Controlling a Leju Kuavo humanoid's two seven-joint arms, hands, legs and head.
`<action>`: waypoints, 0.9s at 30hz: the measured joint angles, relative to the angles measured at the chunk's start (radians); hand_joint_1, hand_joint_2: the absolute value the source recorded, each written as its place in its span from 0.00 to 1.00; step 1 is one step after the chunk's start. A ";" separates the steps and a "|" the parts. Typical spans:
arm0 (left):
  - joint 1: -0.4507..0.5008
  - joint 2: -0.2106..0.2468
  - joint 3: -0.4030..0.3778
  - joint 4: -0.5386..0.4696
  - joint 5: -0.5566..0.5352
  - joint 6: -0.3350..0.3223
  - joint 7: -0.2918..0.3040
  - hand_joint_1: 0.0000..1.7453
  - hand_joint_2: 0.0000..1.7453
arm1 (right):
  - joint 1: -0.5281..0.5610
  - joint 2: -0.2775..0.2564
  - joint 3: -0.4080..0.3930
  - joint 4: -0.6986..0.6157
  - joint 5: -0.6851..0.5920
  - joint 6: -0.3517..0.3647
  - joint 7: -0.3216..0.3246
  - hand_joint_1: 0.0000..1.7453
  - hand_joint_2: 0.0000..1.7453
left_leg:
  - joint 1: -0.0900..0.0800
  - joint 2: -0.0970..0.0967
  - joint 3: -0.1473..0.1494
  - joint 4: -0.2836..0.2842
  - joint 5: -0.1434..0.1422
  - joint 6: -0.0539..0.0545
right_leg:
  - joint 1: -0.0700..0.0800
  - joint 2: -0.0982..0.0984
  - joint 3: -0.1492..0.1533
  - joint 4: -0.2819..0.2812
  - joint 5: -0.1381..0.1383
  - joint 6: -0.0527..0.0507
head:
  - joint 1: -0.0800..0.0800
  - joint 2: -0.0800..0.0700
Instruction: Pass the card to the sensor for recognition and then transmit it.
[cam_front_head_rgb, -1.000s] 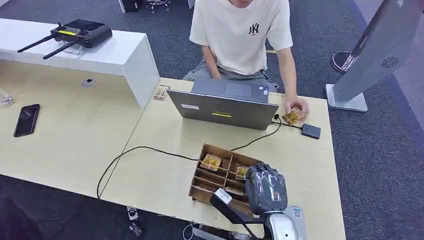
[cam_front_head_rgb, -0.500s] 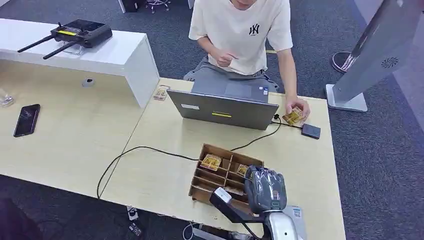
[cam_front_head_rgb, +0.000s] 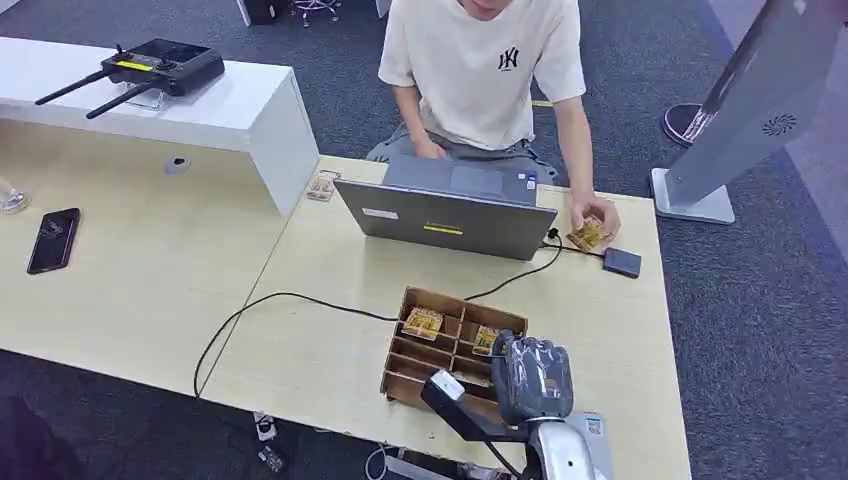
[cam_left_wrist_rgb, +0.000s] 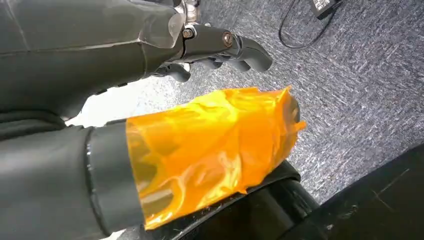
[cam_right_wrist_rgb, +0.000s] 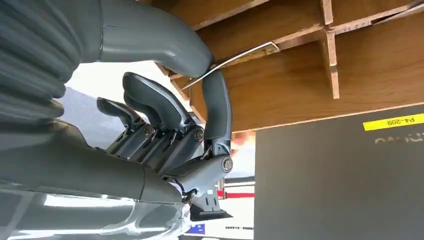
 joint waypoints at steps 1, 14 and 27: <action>0.000 0.000 0.000 0.000 0.000 0.000 0.000 0.00 0.00 | 0.000 0.000 0.000 0.001 0.000 0.000 -0.001 1.00 1.00 | 0.000 0.000 0.000 0.000 0.000 0.000 | 0.000 0.000 0.000 0.000 0.000 0.000 | 0.000 0.000; 0.003 0.000 0.000 0.000 0.000 0.003 0.000 0.00 0.00 | 0.003 0.006 -0.023 -0.021 -0.031 -0.029 -0.018 1.00 1.00 | 0.000 0.000 0.000 0.000 0.000 0.000 | 0.000 0.000 0.000 0.000 0.000 0.000 | 0.000 0.000; 0.014 0.000 0.006 0.000 0.012 0.026 -0.008 0.00 0.00 | 0.053 0.006 -0.081 -0.225 -0.131 -0.084 -0.057 1.00 1.00 | 0.000 0.000 0.000 0.000 0.000 0.000 | 0.000 0.000 0.000 0.000 0.000 0.000 | 0.000 0.000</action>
